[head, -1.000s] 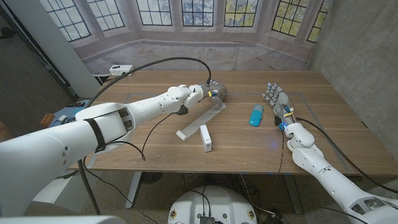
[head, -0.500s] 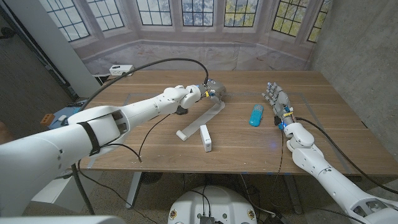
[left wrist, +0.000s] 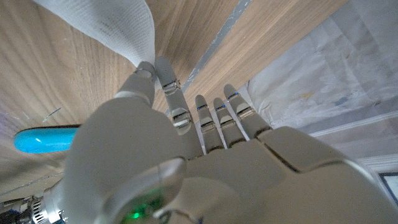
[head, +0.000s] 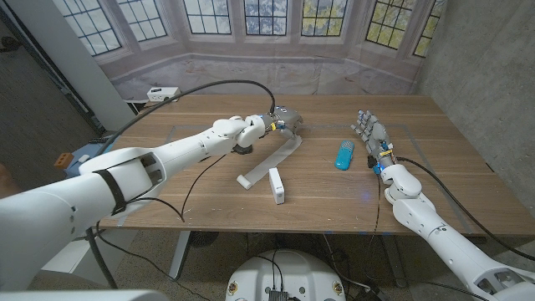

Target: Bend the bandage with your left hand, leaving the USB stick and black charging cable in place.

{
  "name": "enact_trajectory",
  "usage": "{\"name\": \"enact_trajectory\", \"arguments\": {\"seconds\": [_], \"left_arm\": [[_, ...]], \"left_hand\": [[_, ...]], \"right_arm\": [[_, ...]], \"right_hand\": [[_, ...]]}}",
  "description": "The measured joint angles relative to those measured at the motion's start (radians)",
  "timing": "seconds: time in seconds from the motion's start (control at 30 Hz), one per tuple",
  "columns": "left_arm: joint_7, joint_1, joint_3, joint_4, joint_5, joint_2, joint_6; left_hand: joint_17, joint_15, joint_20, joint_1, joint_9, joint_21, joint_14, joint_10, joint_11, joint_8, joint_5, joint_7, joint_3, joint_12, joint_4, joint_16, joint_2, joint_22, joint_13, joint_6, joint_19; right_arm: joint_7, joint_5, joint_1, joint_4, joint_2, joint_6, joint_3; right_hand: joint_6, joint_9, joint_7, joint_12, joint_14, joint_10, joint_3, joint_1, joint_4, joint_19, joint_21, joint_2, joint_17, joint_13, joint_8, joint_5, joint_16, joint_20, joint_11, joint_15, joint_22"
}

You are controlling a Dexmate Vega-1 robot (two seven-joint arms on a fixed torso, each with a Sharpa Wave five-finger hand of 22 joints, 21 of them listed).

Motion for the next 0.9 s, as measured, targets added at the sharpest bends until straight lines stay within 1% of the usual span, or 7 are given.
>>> {"name": "enact_trajectory", "arguments": {"seconds": [0.27,0.33,0.53,0.63,0.77,0.83,0.9], "left_arm": [[0.035,0.018,-0.025,-0.005,-0.001,0.021,-0.040],[0.045,0.021,-0.029,-0.004,-0.002,0.024,-0.051],[0.088,0.027,-0.038,0.003,-0.002,0.033,-0.092],[0.106,0.031,-0.045,0.010,-0.002,0.040,-0.109],[0.141,0.036,-0.052,0.021,-0.002,0.046,-0.142],[0.156,0.038,-0.057,0.033,-0.001,0.051,-0.157],[0.167,0.039,-0.060,0.042,-0.001,0.054,-0.167]], "left_hand": [[0.000,0.000,0.000,0.000,0.005,0.000,0.000,0.005,-0.005,0.004,0.000,0.000,-0.004,0.000,-0.004,0.000,0.000,0.000,0.000,0.000,0.000],[0.000,-0.002,0.000,0.000,0.005,0.000,0.002,0.005,-0.005,0.004,0.000,-0.006,-0.006,0.000,-0.002,0.000,0.000,0.000,0.000,0.006,0.000],[0.000,-0.005,0.000,0.005,0.002,0.000,0.005,0.005,-0.005,0.004,-0.003,-0.005,-0.008,0.000,0.000,0.000,0.005,0.000,0.000,0.005,0.000],[0.000,-0.009,-0.005,0.005,0.002,0.000,0.009,0.009,-0.009,0.004,-0.004,-0.005,-0.008,0.000,0.000,0.000,0.005,0.000,0.000,0.005,0.005],[0.000,-0.012,-0.005,0.005,0.002,0.000,0.012,0.013,-0.013,0.004,-0.004,-0.005,-0.008,0.000,0.000,0.000,0.005,0.000,0.000,0.005,0.005],[0.000,-0.012,-0.005,0.005,0.002,0.004,0.012,0.013,-0.013,0.004,-0.004,-0.005,-0.011,0.000,-0.003,0.000,0.005,0.000,0.000,0.005,0.005],[0.000,-0.012,-0.005,0.005,0.002,0.004,0.012,0.013,-0.013,0.004,-0.004,-0.005,-0.016,0.000,0.000,0.000,0.005,0.000,0.000,0.005,0.005]], "right_arm": [[-0.012,-0.006,-0.006,-0.017,-0.004,-0.009,-0.002],[-0.015,-0.007,-0.007,-0.020,-0.005,-0.011,-0.003],[-0.020,-0.010,-0.008,-0.030,-0.007,-0.016,-0.005],[-0.023,-0.012,-0.009,-0.034,-0.007,-0.019,-0.007],[-0.027,-0.014,-0.010,-0.039,-0.008,-0.023,-0.008],[-0.031,-0.017,-0.011,-0.042,-0.009,-0.027,-0.009],[-0.034,-0.019,-0.011,-0.044,-0.009,-0.029,-0.009]], "right_hand": [[0.000,0.000,0.000,0.000,0.000,0.000,0.000,0.000,0.000,0.000,0.000,0.000,0.000,0.000,0.000,0.000,0.000,0.000,0.000,0.000,0.000],[0.000,0.000,0.000,0.000,0.000,0.000,0.000,0.000,0.000,0.000,0.000,0.000,0.000,0.000,0.000,0.000,0.000,0.000,0.000,0.000,0.000],[0.000,0.000,0.000,0.000,0.000,0.000,0.000,0.000,0.000,0.000,0.000,0.000,0.000,0.000,0.000,0.000,0.000,0.000,0.000,0.000,0.000],[0.000,0.000,0.000,0.000,0.000,0.000,0.000,0.000,0.000,0.000,0.000,0.000,0.000,0.000,0.000,0.000,0.000,0.000,0.000,0.000,0.000],[0.000,0.000,0.000,0.000,0.000,0.000,0.000,0.000,0.000,0.000,0.000,0.000,0.000,0.000,0.000,0.000,0.000,0.000,0.000,0.000,0.000],[0.000,0.000,0.000,0.000,0.000,0.000,0.000,0.000,0.000,0.000,0.000,0.000,0.000,0.000,0.000,0.000,0.000,0.000,0.000,0.000,0.000],[0.000,0.000,0.000,0.000,0.000,0.000,0.000,-0.003,0.000,0.000,0.000,0.003,0.000,0.000,0.000,0.000,0.000,0.000,0.000,0.000,0.000]]}}
